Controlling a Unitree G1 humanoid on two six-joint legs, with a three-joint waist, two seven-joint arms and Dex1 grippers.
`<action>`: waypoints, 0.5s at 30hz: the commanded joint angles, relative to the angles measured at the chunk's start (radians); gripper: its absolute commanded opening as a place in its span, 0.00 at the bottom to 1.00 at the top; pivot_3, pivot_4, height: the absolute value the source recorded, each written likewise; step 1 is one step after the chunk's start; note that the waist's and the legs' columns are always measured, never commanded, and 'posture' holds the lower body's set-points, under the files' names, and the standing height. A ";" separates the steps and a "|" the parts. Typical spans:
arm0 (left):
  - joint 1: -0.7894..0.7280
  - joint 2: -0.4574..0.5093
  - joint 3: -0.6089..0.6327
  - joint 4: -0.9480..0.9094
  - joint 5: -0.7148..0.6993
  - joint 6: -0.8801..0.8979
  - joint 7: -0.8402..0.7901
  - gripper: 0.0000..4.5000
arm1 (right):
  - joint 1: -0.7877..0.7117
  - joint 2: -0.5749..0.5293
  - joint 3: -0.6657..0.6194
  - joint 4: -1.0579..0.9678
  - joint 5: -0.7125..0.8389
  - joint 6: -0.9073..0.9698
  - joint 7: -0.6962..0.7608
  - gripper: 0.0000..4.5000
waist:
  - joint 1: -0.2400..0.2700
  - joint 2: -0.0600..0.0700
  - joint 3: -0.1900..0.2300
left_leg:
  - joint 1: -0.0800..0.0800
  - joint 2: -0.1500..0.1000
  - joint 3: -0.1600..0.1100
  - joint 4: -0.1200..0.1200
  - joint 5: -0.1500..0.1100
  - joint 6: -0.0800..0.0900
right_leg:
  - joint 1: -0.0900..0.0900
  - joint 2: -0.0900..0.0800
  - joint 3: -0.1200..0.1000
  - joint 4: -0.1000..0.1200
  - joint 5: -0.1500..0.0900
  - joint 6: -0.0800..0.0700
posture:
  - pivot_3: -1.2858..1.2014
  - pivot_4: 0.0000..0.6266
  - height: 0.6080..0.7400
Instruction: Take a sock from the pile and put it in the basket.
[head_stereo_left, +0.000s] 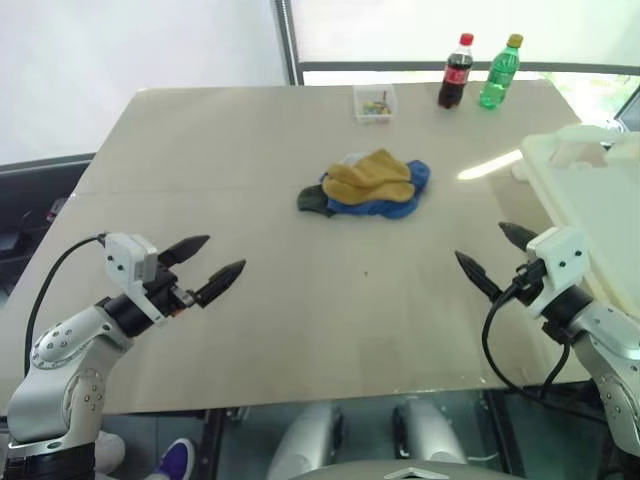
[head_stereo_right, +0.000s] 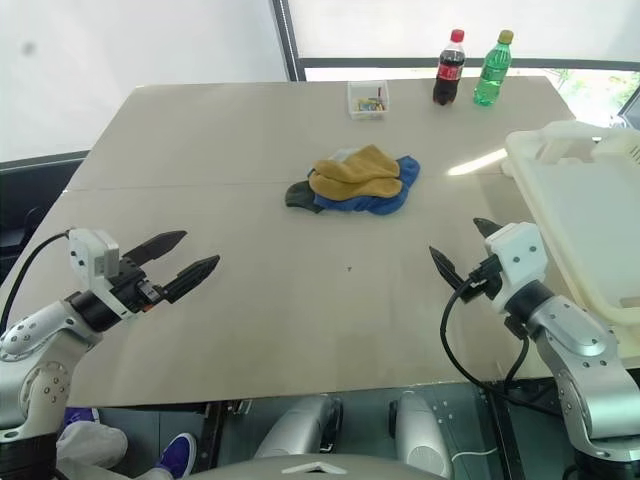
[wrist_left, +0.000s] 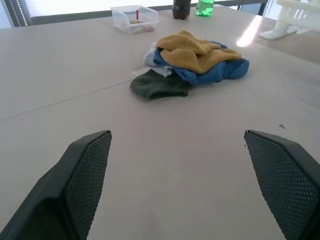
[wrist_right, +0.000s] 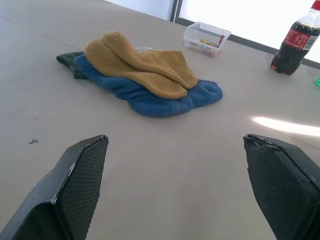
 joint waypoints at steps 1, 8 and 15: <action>-0.004 0.005 0.022 -0.006 -0.005 -0.020 -0.006 1.00 | -0.015 -0.005 0.003 -0.048 -0.002 -0.006 -0.007 0.99 | 0.000 0.000 0.000 | 0.000 0.000 0.000 0.000 0.000 0.000 | 0.000 0.000 0.000 0.000 0.000 0.000 | 0.52 0.24 1.00; -0.011 0.002 0.017 -0.006 -0.014 -0.017 -0.018 1.00 | -0.036 -0.006 0.033 -0.032 -0.029 -0.013 -0.013 0.99 | 0.000 0.000 0.000 | 0.000 0.000 0.000 0.000 0.000 0.000 | 0.000 0.000 0.000 0.000 0.000 0.000 | 0.52 0.24 1.00; -0.030 -0.008 -0.014 -0.019 -0.014 -0.021 -0.029 1.00 | -0.269 0.039 0.214 0.098 -0.145 0.053 -0.079 0.99 | -0.007 0.000 0.000 | 0.001 0.000 0.001 0.000 0.001 -0.001 | 0.000 0.000 0.001 0.001 0.000 0.000 | 0.52 0.24 1.00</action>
